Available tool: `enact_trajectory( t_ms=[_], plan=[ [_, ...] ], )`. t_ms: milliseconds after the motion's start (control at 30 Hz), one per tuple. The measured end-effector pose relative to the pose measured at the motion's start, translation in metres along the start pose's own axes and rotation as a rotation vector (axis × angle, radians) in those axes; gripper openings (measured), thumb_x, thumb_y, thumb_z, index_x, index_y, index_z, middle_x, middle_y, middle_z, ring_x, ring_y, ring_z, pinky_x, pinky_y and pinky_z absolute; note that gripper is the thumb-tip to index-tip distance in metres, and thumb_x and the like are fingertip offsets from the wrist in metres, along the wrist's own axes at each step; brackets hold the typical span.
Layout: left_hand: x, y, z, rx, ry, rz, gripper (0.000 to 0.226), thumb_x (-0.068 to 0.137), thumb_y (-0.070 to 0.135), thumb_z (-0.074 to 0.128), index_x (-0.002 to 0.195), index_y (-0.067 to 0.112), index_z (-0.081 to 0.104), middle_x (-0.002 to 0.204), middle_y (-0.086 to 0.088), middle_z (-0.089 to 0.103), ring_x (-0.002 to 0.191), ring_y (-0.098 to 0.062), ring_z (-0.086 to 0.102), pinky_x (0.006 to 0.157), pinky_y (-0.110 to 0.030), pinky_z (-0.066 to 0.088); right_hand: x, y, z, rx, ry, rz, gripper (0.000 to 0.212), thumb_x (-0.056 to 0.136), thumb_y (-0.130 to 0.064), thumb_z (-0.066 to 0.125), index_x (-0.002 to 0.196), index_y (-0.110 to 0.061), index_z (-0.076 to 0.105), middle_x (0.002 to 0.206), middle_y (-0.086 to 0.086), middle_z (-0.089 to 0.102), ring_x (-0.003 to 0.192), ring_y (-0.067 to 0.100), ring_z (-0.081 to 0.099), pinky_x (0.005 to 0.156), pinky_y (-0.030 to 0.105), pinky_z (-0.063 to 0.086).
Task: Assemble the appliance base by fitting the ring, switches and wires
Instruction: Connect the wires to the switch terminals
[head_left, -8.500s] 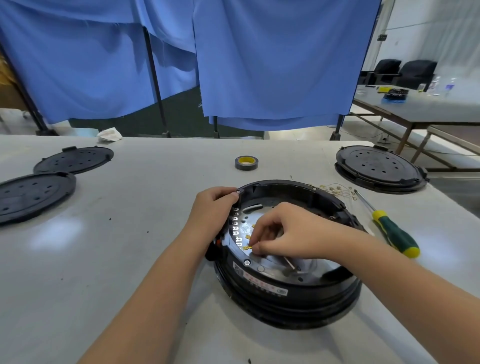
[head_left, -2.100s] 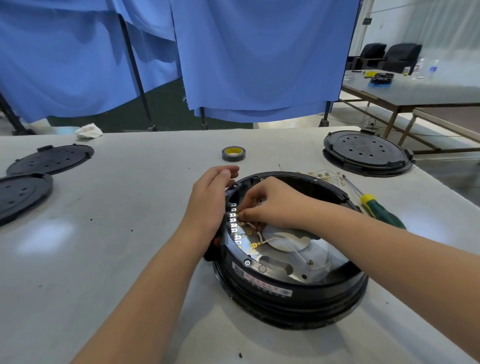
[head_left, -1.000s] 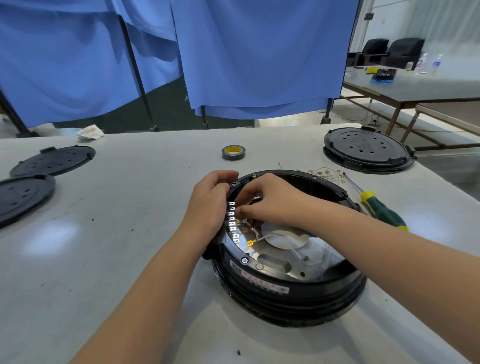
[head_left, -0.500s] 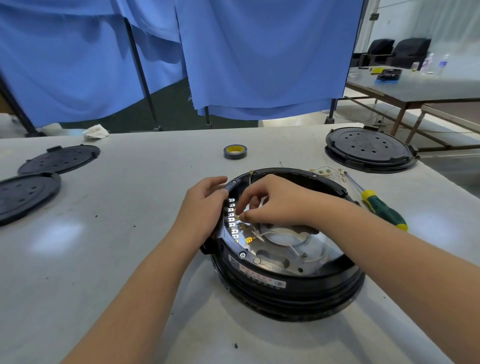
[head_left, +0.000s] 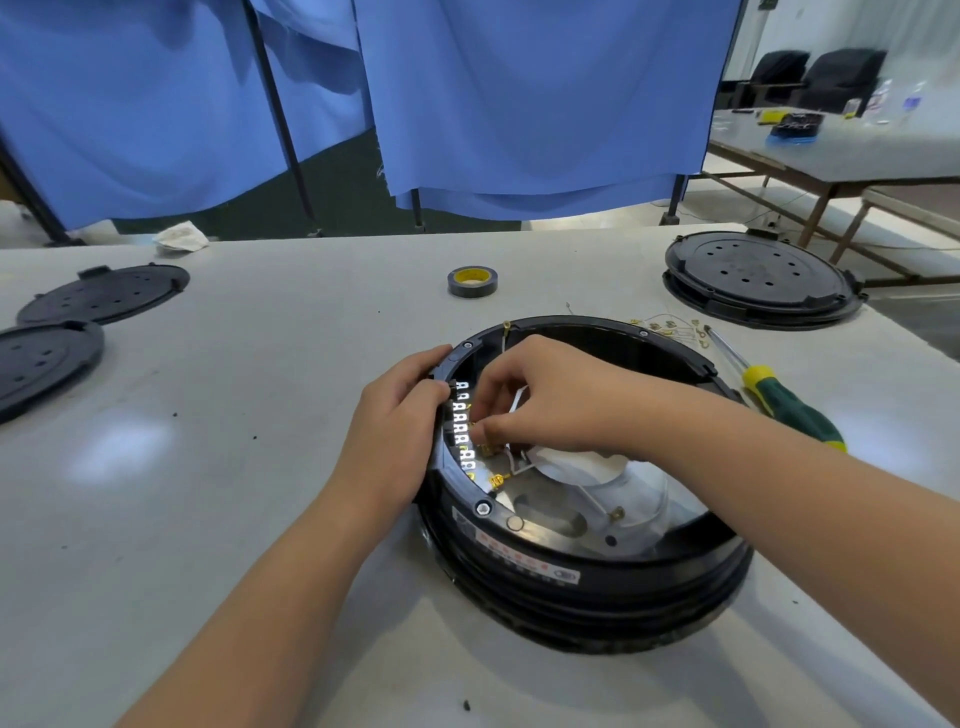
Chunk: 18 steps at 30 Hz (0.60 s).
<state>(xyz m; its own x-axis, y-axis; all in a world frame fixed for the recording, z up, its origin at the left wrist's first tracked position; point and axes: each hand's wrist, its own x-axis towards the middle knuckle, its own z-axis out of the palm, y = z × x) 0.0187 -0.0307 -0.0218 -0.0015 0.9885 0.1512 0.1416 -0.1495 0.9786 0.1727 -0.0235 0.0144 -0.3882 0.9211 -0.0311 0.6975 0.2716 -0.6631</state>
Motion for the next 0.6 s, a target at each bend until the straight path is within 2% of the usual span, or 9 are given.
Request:
enact_trajectory(
  t_ms=[100, 200, 333, 433, 600],
  plan=[
    [0.0001, 0.0000, 0.0005, -0.011, -0.003, 0.005, 0.040, 0.088, 0.003, 0.045, 0.093, 0.034, 0.069, 0.090, 0.012, 0.074, 0.092, -0.010, 0.068, 0.081, -0.028, 0.050, -0.0010, -0.0011, 0.0004, -0.005, 0.016, -0.001, 0.004, 0.079, -0.025, 0.074, 0.078, -0.020, 0.074, 0.069, -0.006, 0.071, 0.057, -0.003, 0.060, 0.052, 0.006, 0.042],
    [0.0000, -0.0009, 0.0015, -0.026, -0.011, 0.004, 0.035, 0.081, 0.011, 0.045, 0.095, 0.034, 0.069, 0.092, 0.012, 0.074, 0.092, -0.009, 0.068, 0.081, -0.029, 0.051, -0.0017, -0.0034, 0.0007, 0.010, 0.036, 0.010, 0.005, 0.078, -0.024, 0.074, 0.078, -0.019, 0.075, 0.070, -0.003, 0.072, 0.060, 0.001, 0.063, 0.053, 0.008, 0.044],
    [0.0006, -0.0017, 0.0015, -0.038, -0.003, 0.008, 0.035, 0.083, 0.010, 0.046, 0.096, 0.033, 0.068, 0.093, 0.012, 0.073, 0.093, -0.010, 0.067, 0.081, -0.030, 0.050, -0.0041, -0.0062, -0.0019, 0.050, -0.006, 0.036, 0.007, 0.080, -0.018, 0.074, 0.083, -0.012, 0.073, 0.073, 0.005, 0.072, 0.059, 0.012, 0.066, 0.063, 0.027, 0.058],
    [0.0004, -0.0012, 0.0010, -0.029, -0.005, 0.009, 0.041, 0.088, 0.002, 0.043, 0.092, 0.035, 0.068, 0.088, 0.015, 0.073, 0.090, -0.008, 0.068, 0.079, -0.028, 0.049, -0.0066, -0.0065, -0.0039, 0.061, -0.021, 0.045, 0.009, 0.082, -0.017, 0.073, 0.089, -0.012, 0.073, 0.078, 0.009, 0.072, 0.061, 0.016, 0.066, 0.070, 0.036, 0.058],
    [0.0006, -0.0008, 0.0013, -0.028, -0.003, 0.007, 0.041, 0.088, 0.003, 0.043, 0.095, 0.035, 0.067, 0.095, 0.011, 0.072, 0.094, -0.010, 0.067, 0.083, -0.031, 0.051, -0.0087, -0.0071, -0.0037, 0.091, -0.034, 0.057, 0.011, 0.084, -0.012, 0.070, 0.094, -0.013, 0.075, 0.072, 0.002, 0.069, 0.052, 0.005, 0.060, 0.059, 0.019, 0.053]
  ],
)
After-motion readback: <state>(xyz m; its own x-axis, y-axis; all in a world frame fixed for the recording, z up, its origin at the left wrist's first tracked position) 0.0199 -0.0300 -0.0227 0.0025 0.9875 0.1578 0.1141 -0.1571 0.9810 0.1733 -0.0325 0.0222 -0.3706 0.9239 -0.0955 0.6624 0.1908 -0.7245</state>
